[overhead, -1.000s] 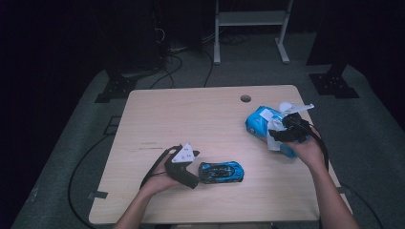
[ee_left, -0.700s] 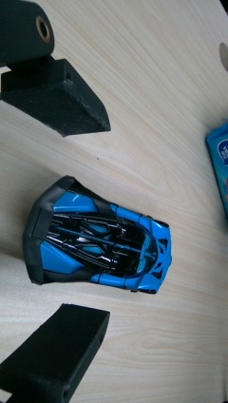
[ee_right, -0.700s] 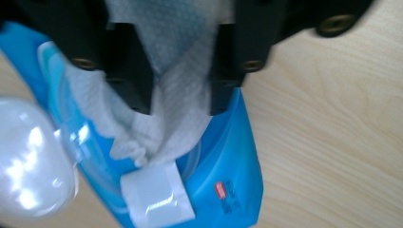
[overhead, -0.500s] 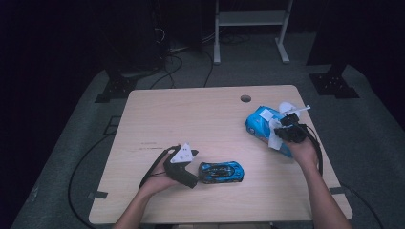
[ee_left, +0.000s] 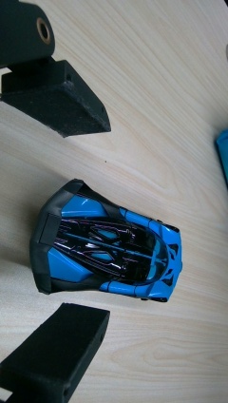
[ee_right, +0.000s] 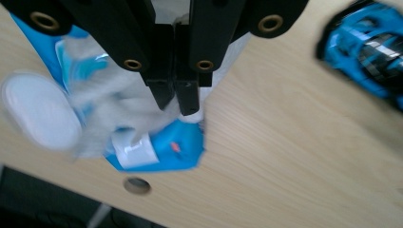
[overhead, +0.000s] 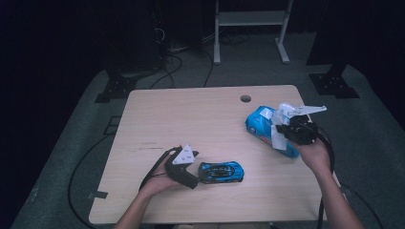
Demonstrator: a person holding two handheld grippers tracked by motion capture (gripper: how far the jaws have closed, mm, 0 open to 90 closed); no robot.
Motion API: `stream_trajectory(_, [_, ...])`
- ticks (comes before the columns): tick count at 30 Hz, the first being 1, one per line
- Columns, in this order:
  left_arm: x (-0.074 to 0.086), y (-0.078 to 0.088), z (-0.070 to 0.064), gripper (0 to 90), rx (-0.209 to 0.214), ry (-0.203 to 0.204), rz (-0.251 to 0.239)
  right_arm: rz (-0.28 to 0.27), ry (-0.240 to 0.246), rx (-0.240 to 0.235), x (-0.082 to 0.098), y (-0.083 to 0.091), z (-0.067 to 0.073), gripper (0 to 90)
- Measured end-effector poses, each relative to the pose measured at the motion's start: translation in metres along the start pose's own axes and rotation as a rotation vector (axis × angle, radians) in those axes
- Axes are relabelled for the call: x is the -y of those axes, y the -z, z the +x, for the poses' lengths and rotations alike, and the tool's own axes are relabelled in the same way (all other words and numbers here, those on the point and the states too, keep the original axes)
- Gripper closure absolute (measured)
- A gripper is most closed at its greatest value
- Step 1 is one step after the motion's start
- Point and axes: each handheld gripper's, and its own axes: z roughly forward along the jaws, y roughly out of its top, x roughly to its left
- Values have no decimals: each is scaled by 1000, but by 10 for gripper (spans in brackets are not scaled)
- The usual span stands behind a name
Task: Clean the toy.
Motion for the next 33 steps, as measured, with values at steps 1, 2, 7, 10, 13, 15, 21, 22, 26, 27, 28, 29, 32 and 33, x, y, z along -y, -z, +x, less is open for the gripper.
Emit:
stream_trajectory(1, [0,0,-1,99,-1,-4,-3,-18,20,-9,-1,5,6,891])
stream_trajectory(2, [0,-1,-1,99,-2,-7,-7,-26,33,-20,-3,11,12,891])
stream_trajectory(7, [1,-3,-4,98,-3,-28,11,-69,120,-99,-6,34,42,891])
stream_trajectory(10, [1,-3,-3,98,-2,-22,7,-81,164,-179,-1,45,64,890])
stream_trajectory(13, [2,-5,-3,98,2,-21,10,-76,191,-276,6,51,87,890])
stream_trajectory(15, [2,-7,-5,97,5,-32,12,-61,213,-334,10,50,101,889])
stream_trajectory(21, [1,-12,-7,126,30,-58,15,40,267,-428,16,22,128,887])
stream_trajectory(22, [1,-12,-7,127,32,-57,18,61,272,-420,16,13,130,887])
stream_trajectory(26, [3,-14,-5,140,52,-56,35,101,288,-374,17,-19,134,881])
stream_trajectory(27, [4,-14,-5,140,53,-51,33,100,293,-360,18,-26,136,880])
stream_trajectory(28, [4,-14,-5,142,54,-47,32,96,294,-351,19,-30,137,879])
stream_trajectory(29, [5,-14,-4,157,54,-47,36,90,309,-327,21,-35,140,877])
stream_trajectory(32, [6,-14,-3,168,49,-46,52,87,341,-282,28,-45,149,866])
stream_trajectory(33, [7,-15,-3,173,45,-48,60,80,349,-275,32,-47,150,848])
